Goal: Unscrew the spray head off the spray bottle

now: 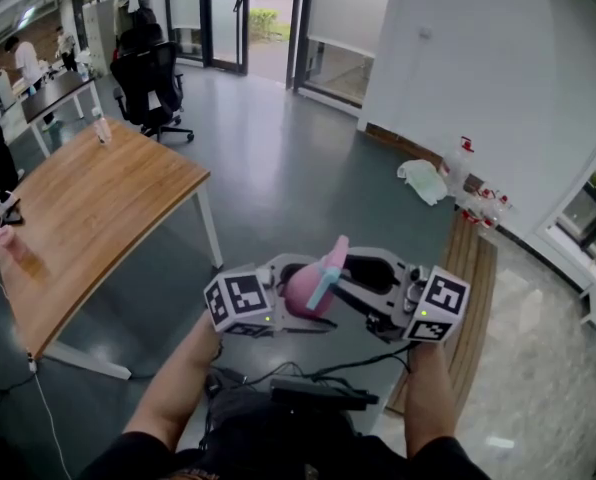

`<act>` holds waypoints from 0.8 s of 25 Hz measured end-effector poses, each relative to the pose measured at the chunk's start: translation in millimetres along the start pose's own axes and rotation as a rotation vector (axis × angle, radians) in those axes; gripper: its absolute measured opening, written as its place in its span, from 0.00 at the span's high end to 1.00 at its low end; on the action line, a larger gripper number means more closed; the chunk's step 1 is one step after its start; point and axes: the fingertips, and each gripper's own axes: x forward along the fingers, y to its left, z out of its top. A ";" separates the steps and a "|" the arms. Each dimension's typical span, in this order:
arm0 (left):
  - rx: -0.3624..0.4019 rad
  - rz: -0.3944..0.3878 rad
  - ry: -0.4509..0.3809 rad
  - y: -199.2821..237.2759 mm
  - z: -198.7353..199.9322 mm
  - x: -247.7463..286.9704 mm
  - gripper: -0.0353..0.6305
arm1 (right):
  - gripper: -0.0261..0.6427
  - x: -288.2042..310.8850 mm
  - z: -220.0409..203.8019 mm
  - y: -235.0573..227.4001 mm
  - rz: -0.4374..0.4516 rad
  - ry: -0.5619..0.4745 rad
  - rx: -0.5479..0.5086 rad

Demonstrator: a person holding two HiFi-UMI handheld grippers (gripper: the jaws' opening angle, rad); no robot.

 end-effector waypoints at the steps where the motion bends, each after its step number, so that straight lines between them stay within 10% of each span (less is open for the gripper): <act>1: -0.002 0.020 -0.005 2.6 0.7 0.5 0.28 | 0.75 0.5 0.1 -1.8 -0.021 0.000 -0.001; 20: -0.112 0.517 0.074 79.8 -32.2 -18.1 0.28 | 0.73 5.8 7.0 -14.5 -0.304 -0.002 0.021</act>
